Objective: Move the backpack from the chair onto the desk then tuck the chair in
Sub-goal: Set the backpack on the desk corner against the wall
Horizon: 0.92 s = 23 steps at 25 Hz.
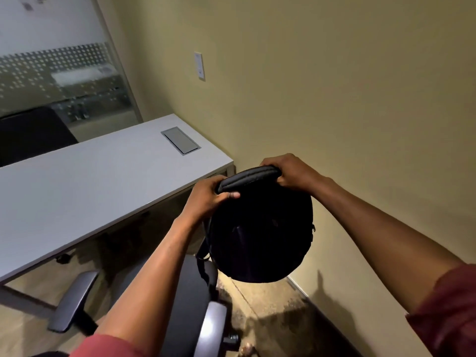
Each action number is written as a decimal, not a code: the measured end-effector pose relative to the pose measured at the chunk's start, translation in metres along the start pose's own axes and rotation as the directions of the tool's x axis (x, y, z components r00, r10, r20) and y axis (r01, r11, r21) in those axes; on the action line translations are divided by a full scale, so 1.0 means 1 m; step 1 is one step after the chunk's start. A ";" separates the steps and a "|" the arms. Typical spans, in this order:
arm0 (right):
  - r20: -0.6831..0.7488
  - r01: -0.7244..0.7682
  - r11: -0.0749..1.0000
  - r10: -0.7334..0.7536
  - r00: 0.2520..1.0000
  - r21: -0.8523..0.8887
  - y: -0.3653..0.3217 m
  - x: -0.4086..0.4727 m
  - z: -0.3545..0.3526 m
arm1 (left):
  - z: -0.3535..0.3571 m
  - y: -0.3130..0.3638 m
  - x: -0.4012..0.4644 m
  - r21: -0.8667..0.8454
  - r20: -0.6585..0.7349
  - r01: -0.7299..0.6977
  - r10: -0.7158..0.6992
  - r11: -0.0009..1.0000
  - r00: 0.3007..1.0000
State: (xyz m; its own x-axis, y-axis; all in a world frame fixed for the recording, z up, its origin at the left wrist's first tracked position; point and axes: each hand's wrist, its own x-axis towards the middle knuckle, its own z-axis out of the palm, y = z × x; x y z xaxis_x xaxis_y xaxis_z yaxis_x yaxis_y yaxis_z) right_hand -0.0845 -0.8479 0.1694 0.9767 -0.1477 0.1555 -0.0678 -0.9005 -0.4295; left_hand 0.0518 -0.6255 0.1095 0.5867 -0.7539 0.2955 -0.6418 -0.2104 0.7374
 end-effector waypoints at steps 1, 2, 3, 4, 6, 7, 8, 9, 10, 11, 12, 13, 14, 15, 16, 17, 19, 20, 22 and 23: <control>0.009 0.013 1.000 -0.013 1.000 0.007 0.006 0.014 0.002 | -0.002 -0.007 0.008 0.023 -0.012 0.008 -0.008 1.000 1.000; 0.019 0.032 0.999 -0.032 0.999 0.019 0.013 0.031 0.004 | -0.006 -0.015 0.017 0.045 -0.028 0.010 -0.009 0.999 1.000; 0.033 0.047 0.998 -0.048 0.998 0.036 0.018 0.045 0.006 | -0.009 -0.024 0.024 0.067 -0.036 0.003 -0.001 0.998 0.999; 0.055 0.057 0.997 -0.060 0.997 0.050 0.022 0.060 0.007 | -0.012 -0.033 0.032 0.089 -0.049 0.000 0.005 0.996 0.999; 0.081 0.077 0.994 -0.082 0.993 0.072 0.027 0.088 0.008 | -0.015 -0.045 0.044 0.096 -0.098 0.028 -0.018 0.995 0.995; 0.066 0.087 0.992 -0.093 0.994 0.090 0.029 0.103 0.008 | -0.014 -0.048 0.052 0.081 -0.147 0.056 -0.044 0.995 0.988; 0.021 0.090 0.991 -0.093 0.995 0.101 0.029 0.117 0.009 | -0.013 -0.049 0.060 0.060 -0.212 0.088 -0.073 0.994 0.974; -0.045 0.080 0.993 -0.077 0.996 0.082 0.027 0.131 0.011 | -0.012 -0.048 0.069 0.041 -0.297 0.125 -0.107 0.991 0.949; -0.120 0.033 0.999 -0.028 0.992 0.043 0.024 0.146 0.012 | -0.013 -0.047 0.080 0.024 -0.379 0.164 -0.142 0.986 0.914; -0.201 -0.064 0.998 0.067 0.977 0.022 0.021 0.158 0.014 | -0.014 -0.045 0.092 0.003 -0.445 0.201 -0.179 0.979 0.878; -0.276 -0.165 0.985 0.171 0.946 0.045 0.017 0.170 0.015 | -0.017 -0.044 0.105 -0.019 -0.498 0.232 -0.210 0.973 0.841; -0.319 -0.241 0.964 0.264 0.910 0.111 0.011 0.180 0.017 | -0.020 -0.043 0.116 -0.036 -0.541 0.254 -0.232 0.967 0.808; -0.300 -0.289 0.936 0.340 0.891 0.202 0.005 0.191 0.021 | -0.024 -0.043 0.126 -0.046 -0.579 0.272 -0.248 0.961 0.777; -0.210 -0.321 0.901 0.387 0.898 0.290 -0.004 0.203 0.024 | -0.029 -0.045 0.136 -0.056 -0.611 0.289 -0.261 0.956 0.747; -0.074 -0.338 0.864 0.391 0.917 0.373 -0.013 0.217 0.027 | -0.032 -0.047 0.146 -0.061 -0.644 0.303 -0.269 0.951 0.716; 0.052 -0.339 0.818 0.357 0.933 0.464 -0.024 0.233 0.030 | -0.035 -0.050 0.156 -0.057 -0.678 0.318 -0.270 0.946 0.684; 0.115 -0.278 0.721 0.267 0.957 0.635 -0.047 0.261 0.035 | -0.038 -0.057 0.174 -0.030 -0.725 0.338 -0.253 0.941 0.641; 0.057 -0.221 0.707 0.248 0.967 0.672 -0.056 0.278 0.037 | -0.041 -0.061 0.184 -0.017 -0.744 0.342 -0.240 0.939 0.623; -0.061 -0.153 0.730 0.258 0.964 0.666 -0.067 0.314 0.038 | -0.049 -0.071 0.206 0.005 -0.790 0.346 -0.208 0.938 0.577; -0.099 -0.143 0.743 0.272 0.957 0.654 -0.070 0.331 0.038 | -0.055 -0.075 0.218 0.008 -0.805 0.343 -0.197 0.939 0.559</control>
State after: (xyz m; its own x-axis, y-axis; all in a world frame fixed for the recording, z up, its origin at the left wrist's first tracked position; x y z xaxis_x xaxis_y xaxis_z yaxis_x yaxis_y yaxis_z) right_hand 0.2514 -0.8179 0.2175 0.8962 -0.4271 0.1202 -0.0574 -0.3803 -0.9231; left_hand 0.2551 -0.7399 0.1521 0.8523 0.1213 0.5088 -0.4054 -0.4617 0.7890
